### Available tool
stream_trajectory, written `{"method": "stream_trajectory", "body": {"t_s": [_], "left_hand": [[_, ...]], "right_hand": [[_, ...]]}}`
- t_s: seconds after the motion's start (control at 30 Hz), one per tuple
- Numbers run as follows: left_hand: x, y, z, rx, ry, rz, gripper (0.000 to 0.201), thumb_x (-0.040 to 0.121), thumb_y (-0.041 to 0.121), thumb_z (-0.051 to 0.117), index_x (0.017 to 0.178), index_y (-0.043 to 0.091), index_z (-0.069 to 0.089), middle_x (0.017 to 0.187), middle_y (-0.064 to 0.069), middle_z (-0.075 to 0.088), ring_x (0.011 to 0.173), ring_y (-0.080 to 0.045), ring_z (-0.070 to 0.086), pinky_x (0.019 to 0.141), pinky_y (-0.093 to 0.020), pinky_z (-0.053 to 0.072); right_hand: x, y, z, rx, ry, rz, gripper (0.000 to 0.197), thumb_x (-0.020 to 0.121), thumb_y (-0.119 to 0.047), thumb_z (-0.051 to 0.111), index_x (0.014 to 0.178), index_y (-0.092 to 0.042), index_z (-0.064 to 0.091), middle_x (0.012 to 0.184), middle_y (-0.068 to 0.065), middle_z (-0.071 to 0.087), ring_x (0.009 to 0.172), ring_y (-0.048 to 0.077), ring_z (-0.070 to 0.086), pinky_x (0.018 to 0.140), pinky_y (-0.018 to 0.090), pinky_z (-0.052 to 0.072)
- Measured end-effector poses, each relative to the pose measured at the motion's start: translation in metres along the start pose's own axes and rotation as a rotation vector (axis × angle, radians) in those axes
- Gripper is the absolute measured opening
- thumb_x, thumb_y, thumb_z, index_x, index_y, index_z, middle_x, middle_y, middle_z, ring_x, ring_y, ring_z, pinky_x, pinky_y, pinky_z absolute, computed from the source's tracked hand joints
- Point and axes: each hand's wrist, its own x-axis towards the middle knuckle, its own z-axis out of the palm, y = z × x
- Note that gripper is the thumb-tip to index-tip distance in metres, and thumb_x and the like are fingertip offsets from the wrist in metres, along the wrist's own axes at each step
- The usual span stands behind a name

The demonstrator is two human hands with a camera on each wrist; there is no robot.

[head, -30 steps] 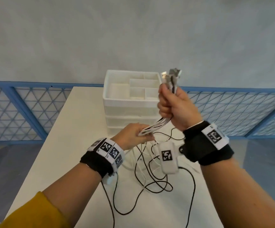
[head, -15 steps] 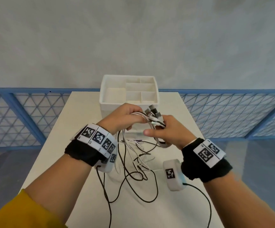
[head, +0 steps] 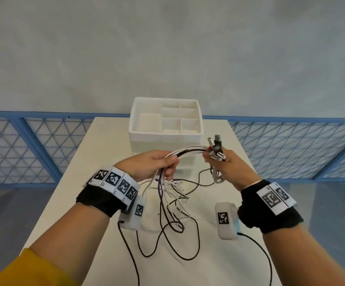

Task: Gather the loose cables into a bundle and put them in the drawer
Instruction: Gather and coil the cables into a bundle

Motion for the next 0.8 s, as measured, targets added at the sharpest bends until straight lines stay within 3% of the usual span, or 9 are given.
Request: {"method": "stream_trajectory", "body": {"t_s": [0.07, 0.13, 0.27, 0.37, 0.43, 0.53, 0.63, 0.73, 0.8], "left_hand": [[-0.001, 0.002, 0.001, -0.05, -0.01, -0.025, 0.026, 0.089, 0.032, 0.039, 0.071, 0.018, 0.052, 0.069, 0.011, 0.06, 0.077, -0.011, 0.053, 0.086, -0.033, 0.038], [-0.001, 0.003, 0.001, 0.227, 0.013, -0.073, 0.028, 0.094, 0.034, 0.037, 0.071, 0.026, 0.053, 0.087, 0.012, 0.054, 0.092, -0.012, 0.046, 0.092, -0.031, 0.034], [0.004, 0.016, 0.003, 0.77, 0.099, -0.147, 0.023, 0.094, 0.034, 0.039, 0.078, 0.023, 0.052, 0.087, 0.003, 0.039, 0.085, -0.015, 0.043, 0.077, -0.027, 0.034], [0.008, 0.021, 0.006, 0.595, 0.232, -0.062, 0.022, 0.093, 0.029, 0.043, 0.074, 0.022, 0.05, 0.071, -0.003, 0.053, 0.064, -0.015, 0.052, 0.063, -0.025, 0.038], [0.013, 0.019, 0.01, 0.385, 0.257, -0.002, 0.021, 0.094, 0.026, 0.043, 0.075, 0.021, 0.05, 0.074, -0.012, 0.055, 0.054, -0.014, 0.053, 0.068, -0.031, 0.043], [0.018, 0.022, 0.022, 0.214, 0.278, 0.059, 0.022, 0.094, 0.027, 0.04, 0.097, 0.01, 0.053, 0.082, -0.005, 0.055, 0.068, -0.017, 0.055, 0.083, -0.039, 0.043], [0.02, 0.026, 0.029, 0.355, 0.292, 0.104, 0.035, 0.096, 0.031, 0.034, 0.117, 0.006, 0.047, 0.106, 0.002, 0.044, 0.101, -0.013, 0.043, 0.097, -0.021, 0.028], [0.023, 0.029, 0.028, 0.436, 0.349, 0.187, 0.016, 0.096, 0.024, 0.036, 0.099, 0.015, 0.049, 0.087, 0.01, 0.039, 0.09, -0.008, 0.041, 0.085, -0.017, 0.029], [0.021, 0.028, 0.023, 0.224, 0.361, 0.194, 0.011, 0.094, 0.02, 0.041, 0.095, 0.015, 0.051, 0.073, 0.014, 0.052, 0.077, -0.008, 0.055, 0.077, -0.022, 0.039]], "right_hand": [[0.001, 0.003, 0.001, 0.067, -0.051, 0.017, 0.03, 0.092, -0.026, 0.052, 0.063, -0.02, 0.059, 0.059, -0.004, 0.062, 0.063, 0.02, 0.052, 0.074, 0.036, 0.044], [0.003, 0.001, 0.003, 0.2, -0.07, 0.047, 0.03, 0.093, -0.021, 0.05, 0.063, -0.018, 0.054, 0.044, -0.006, 0.05, 0.049, 0.018, 0.047, 0.066, 0.04, 0.047], [0.005, -0.004, 0.011, 0.282, -0.025, 0.071, 0.035, 0.094, -0.023, 0.049, 0.06, -0.019, 0.043, 0.041, -0.01, 0.033, 0.036, 0.009, 0.03, 0.046, 0.029, 0.038], [0.008, -0.006, 0.014, 0.308, -0.056, 0.063, 0.023, 0.092, -0.03, 0.051, 0.075, -0.018, 0.06, 0.042, -0.01, 0.03, 0.036, 0.009, 0.026, 0.042, 0.026, 0.034], [0.008, -0.008, 0.017, 0.251, -0.085, 0.027, 0.019, 0.084, -0.04, 0.061, 0.085, -0.022, 0.069, 0.039, -0.01, 0.032, 0.035, 0.009, 0.03, 0.043, 0.027, 0.034], [0.01, -0.01, 0.023, 0.271, -0.12, -0.003, 0.023, 0.067, -0.04, 0.075, 0.082, -0.024, 0.069, 0.037, -0.009, 0.037, 0.034, 0.009, 0.034, 0.044, 0.028, 0.032], [0.011, -0.009, 0.025, 0.309, -0.201, 0.022, 0.019, 0.071, -0.023, 0.076, 0.085, -0.024, 0.064, 0.042, -0.005, 0.038, 0.036, 0.008, 0.033, 0.039, 0.023, 0.034], [0.01, -0.009, 0.023, 0.362, -0.181, 0.043, 0.018, 0.065, -0.033, 0.077, 0.08, -0.024, 0.07, 0.048, 0.001, 0.032, 0.038, 0.01, 0.029, 0.036, 0.022, 0.033], [0.014, -0.008, 0.016, 0.38, -0.087, 0.04, 0.024, 0.064, -0.038, 0.071, 0.079, -0.018, 0.069, 0.047, -0.002, 0.036, 0.037, 0.008, 0.028, 0.037, 0.022, 0.031]]}}
